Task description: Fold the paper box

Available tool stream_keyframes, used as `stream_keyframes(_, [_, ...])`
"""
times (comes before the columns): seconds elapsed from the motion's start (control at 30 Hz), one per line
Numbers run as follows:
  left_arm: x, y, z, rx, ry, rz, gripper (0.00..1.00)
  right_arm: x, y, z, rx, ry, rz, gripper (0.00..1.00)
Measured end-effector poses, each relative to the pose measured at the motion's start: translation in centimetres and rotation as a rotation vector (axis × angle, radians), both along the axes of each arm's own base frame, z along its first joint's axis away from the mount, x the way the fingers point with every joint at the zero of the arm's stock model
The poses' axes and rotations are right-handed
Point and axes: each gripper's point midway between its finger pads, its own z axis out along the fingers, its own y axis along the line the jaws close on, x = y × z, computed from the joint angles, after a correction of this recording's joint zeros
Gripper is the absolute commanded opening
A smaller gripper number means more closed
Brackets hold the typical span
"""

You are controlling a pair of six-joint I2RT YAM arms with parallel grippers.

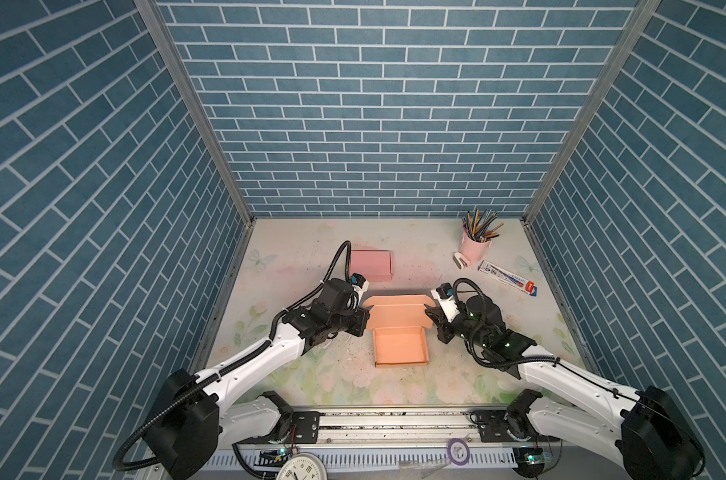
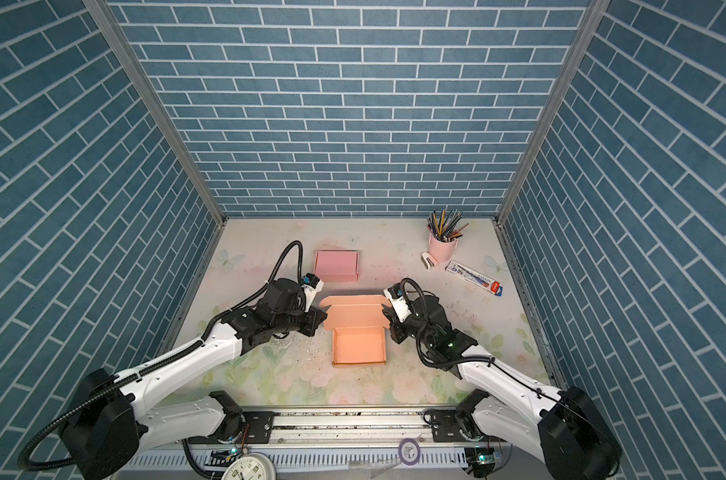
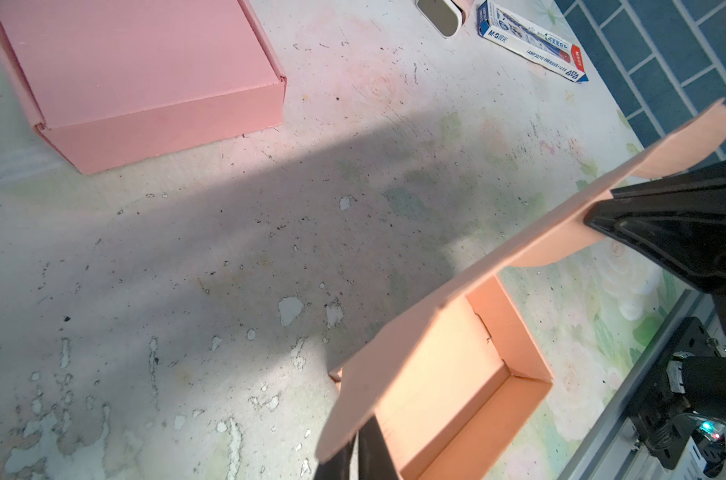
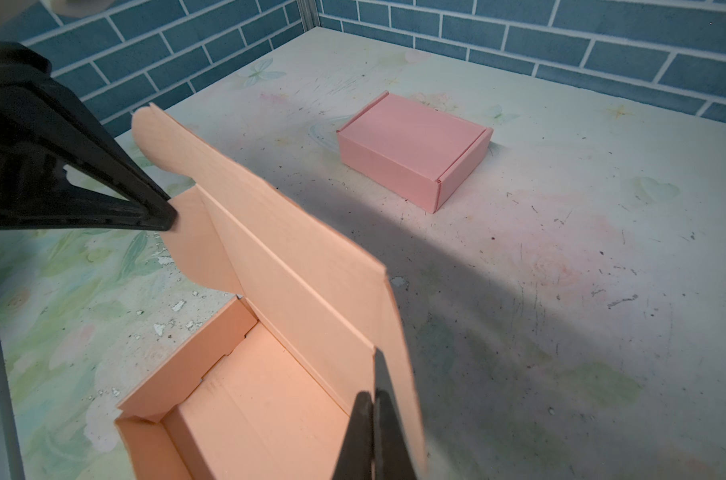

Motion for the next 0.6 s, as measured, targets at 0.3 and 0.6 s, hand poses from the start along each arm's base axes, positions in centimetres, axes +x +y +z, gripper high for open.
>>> stream_keyframes(0.3, [-0.2, -0.4, 0.1, 0.013, -0.023, -0.005, 0.05, 0.4, 0.3, 0.2, 0.003, 0.016, -0.008, 0.00])
stream_keyframes(0.6, [1.7, -0.4, 1.1, 0.011, -0.099, 0.057, 0.05, 2.2, 1.0, 1.2, 0.013, 0.044, -0.062, 0.04])
